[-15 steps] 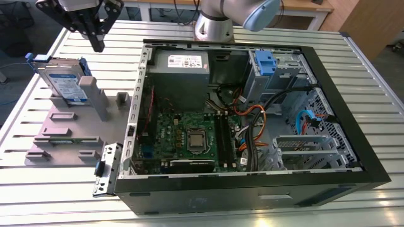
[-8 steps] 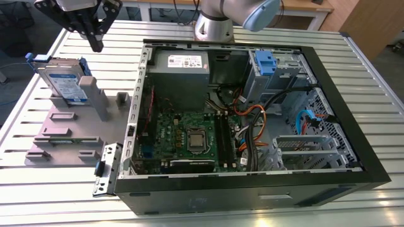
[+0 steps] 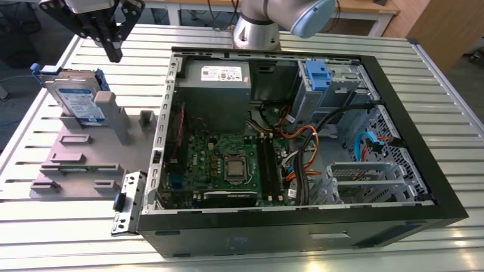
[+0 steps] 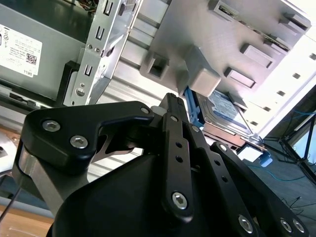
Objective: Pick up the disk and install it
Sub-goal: 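Reach for the disk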
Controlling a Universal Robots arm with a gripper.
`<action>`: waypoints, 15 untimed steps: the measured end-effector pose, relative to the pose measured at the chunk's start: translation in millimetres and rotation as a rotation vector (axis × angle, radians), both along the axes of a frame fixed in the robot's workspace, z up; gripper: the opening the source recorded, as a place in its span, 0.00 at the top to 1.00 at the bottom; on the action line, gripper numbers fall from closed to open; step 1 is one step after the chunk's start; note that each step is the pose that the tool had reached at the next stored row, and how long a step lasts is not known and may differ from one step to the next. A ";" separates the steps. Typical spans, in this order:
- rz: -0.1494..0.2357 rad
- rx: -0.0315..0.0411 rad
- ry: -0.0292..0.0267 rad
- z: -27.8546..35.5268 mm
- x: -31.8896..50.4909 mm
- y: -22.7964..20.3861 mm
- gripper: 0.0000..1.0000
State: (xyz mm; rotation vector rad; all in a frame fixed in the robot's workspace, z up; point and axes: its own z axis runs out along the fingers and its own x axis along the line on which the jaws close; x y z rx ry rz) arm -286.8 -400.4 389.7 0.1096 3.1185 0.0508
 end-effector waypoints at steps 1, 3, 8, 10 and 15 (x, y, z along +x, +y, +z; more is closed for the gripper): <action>0.000 0.0000 0.0000 0.0 -0.2 0.0 0.89; 0.000 -0.0001 0.0001 0.0 -0.7 0.0 0.89; 0.000 -0.0001 0.0001 0.0 -1.9 0.0 0.89; 0.000 0.0000 0.0001 0.0 -2.4 0.0 0.89; 0.000 0.0000 0.0001 -0.1 -4.0 0.0 0.89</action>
